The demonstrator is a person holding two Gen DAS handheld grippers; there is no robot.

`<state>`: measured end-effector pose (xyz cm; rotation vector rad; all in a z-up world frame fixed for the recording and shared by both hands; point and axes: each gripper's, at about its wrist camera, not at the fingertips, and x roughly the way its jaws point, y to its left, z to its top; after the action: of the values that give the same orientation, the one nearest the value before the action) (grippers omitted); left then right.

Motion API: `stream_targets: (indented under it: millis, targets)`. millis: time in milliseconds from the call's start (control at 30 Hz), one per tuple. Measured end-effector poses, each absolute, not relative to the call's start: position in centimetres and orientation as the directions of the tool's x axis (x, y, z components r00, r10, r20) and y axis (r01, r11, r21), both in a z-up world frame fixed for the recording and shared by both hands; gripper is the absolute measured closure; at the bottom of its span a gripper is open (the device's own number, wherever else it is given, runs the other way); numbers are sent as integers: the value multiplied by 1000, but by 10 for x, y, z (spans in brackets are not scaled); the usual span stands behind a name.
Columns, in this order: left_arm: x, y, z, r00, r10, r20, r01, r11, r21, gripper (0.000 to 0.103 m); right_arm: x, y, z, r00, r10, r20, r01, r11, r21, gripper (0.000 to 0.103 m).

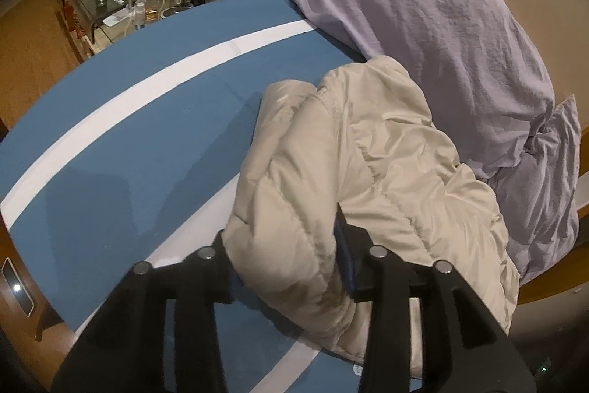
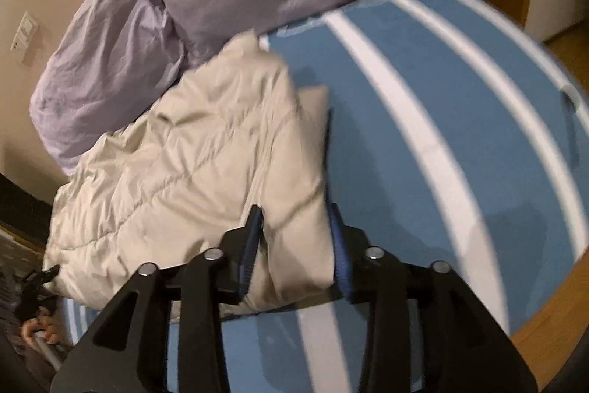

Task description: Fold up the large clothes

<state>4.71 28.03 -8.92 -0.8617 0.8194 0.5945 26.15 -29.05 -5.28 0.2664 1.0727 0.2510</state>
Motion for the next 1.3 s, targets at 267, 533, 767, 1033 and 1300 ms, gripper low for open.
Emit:
stream_targets:
  millis: [267,533,767,1033,1300]
  targets:
    - [50,279,-96,548,123,-828,-752,507,-422,31,271,-246,-20,520,290,-803,-200,956,216,48]
    - [60,276,-105,542,121,-832,-768,474,-431,22,262,-163,-27,460,346,-818,-394,905,162,43]
    - [68,277,-112,544,126,-829,-777,447,-442,21,242,-120,-42,430,343,-835,-473,874,116,38]
    - [71,279,-114,557,136,-820,-780,424,-459,28,235,-107,-67,416,286,-863,-492,869,50,28]
    - [73,280,-98,602,139,-786,-750,436,-497,65,238,-101,-85,419,263,-869,-505,863,17,26]
